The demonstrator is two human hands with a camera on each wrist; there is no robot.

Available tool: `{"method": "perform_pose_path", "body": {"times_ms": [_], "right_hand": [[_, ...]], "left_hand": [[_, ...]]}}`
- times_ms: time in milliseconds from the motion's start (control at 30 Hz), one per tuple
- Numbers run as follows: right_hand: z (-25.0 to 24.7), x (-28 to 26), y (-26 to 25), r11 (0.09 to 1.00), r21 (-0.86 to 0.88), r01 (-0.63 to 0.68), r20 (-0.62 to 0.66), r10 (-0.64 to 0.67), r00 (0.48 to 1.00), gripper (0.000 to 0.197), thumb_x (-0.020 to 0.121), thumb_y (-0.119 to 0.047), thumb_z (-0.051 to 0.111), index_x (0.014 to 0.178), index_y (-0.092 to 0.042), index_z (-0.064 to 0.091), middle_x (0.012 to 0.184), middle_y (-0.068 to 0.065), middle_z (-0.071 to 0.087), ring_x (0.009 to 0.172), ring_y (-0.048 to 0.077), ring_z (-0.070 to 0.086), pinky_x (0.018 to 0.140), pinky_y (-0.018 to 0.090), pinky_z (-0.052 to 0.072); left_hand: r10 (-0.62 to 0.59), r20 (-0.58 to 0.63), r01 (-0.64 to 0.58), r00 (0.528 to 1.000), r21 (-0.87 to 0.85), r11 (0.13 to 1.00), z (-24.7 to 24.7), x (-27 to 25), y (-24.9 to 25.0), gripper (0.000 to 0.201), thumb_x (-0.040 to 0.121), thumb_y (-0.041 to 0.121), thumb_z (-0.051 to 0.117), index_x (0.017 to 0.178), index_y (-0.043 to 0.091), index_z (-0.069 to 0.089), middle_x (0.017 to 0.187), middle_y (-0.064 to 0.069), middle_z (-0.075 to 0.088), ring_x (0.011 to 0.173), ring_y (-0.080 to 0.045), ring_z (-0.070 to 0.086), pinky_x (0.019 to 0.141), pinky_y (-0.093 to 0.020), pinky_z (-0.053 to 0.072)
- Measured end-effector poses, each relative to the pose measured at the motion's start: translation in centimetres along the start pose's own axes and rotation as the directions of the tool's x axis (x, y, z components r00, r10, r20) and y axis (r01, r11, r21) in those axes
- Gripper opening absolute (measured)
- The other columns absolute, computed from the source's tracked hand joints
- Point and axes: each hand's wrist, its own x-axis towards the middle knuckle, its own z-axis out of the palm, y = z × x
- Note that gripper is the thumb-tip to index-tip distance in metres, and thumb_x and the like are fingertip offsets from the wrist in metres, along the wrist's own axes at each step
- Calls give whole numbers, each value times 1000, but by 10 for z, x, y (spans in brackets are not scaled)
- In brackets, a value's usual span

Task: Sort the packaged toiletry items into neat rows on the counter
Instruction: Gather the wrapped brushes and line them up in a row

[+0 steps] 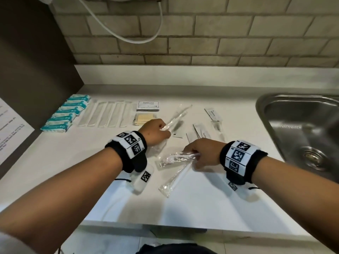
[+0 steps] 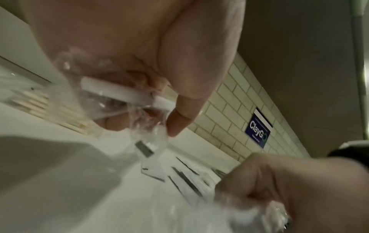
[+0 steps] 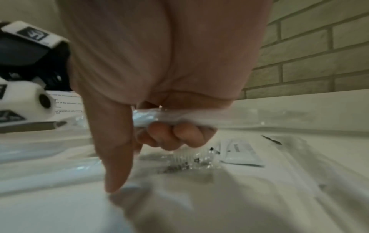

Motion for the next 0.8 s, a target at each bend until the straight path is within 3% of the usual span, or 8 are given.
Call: {"method": "perform_pose_path", "body": {"times_ms": [67, 167, 233, 333, 500, 633, 733, 800], "right_hand": [[3, 5, -2, 999, -49, -19, -23, 17, 1000, 31, 70, -15, 63, 100, -19, 67, 83, -4, 68, 77, 15, 62, 76, 31, 56], [-3, 8, -4, 998, -68, -18, -54, 14, 998, 18, 73, -19, 68, 91, -17, 69, 81, 0, 69, 77, 18, 62, 76, 34, 54], [-14, 7, -3, 997, -78, -21, -91, 14, 996, 12, 75, -22, 70, 83, -13, 67, 77, 3, 66, 73, 19, 58, 70, 32, 50], [-38, 2, 2, 996, -82, -38, -184, 22, 983, 15, 82, -24, 69, 72, -29, 58, 66, -11, 55, 67, 11, 51, 60, 23, 38], [-72, -5, 14, 993, -90, -75, -324, 42, 945, 7, 90, -31, 60, 92, -30, 66, 78, -10, 59, 74, 14, 56, 68, 27, 42], [-91, -5, 20, 994, -19, -106, -408, 89, 909, 23, 90, -25, 59, 68, -32, 57, 65, -10, 60, 58, 9, 59, 66, 28, 48], [-99, -2, 24, 993, 43, -113, -470, 120, 875, 8, 88, -24, 61, 84, -24, 67, 67, -3, 65, 67, 22, 67, 69, 32, 53], [-104, 3, 27, 994, 66, -87, -526, 108, 843, 9, 88, -27, 63, 92, -22, 69, 71, -2, 66, 73, 25, 68, 72, 35, 55]], "left_hand": [[-6, -52, 2, 999, -86, 996, -9, -3, -4, 13, 86, 24, 61, 90, 13, 56, 80, -1, 53, 69, -18, 49, 58, -28, 35], [-19, -82, 5, 996, -165, 986, -15, -6, -7, 13, 85, 21, 62, 91, 12, 55, 79, 0, 56, 66, -17, 52, 57, -27, 36], [-39, -80, 16, 996, -267, 964, -16, -10, -6, 24, 84, 18, 63, 106, 18, 53, 84, 2, 62, 62, -15, 55, 54, -25, 39], [-5, -46, -12, 999, -356, 935, -16, -12, -5, 40, 86, 17, 60, 122, 31, 49, 85, 3, 70, 77, -16, 55, 58, -25, 42], [33, -43, -51, 999, -548, 835, -19, -6, 10, 9, 91, 21, 60, 99, 18, 65, 76, -4, 69, 70, -18, 58, 63, -28, 44], [59, 10, -35, 998, -698, 715, -29, 0, 27, 25, 94, 27, 49, 106, 10, 64, 94, -5, 75, 64, -18, 57, 55, -26, 38], [99, 59, -13, 993, -799, 601, -36, 6, 34, 28, 93, 15, 36, 102, 12, 61, 102, -5, 74, 59, -16, 56, 50, -26, 33], [105, 43, -26, 994, -818, 574, -38, 14, 35, 24, 87, 11, 41, 101, 10, 61, 105, -7, 74, 59, -16, 58, 45, -21, 35]]}}
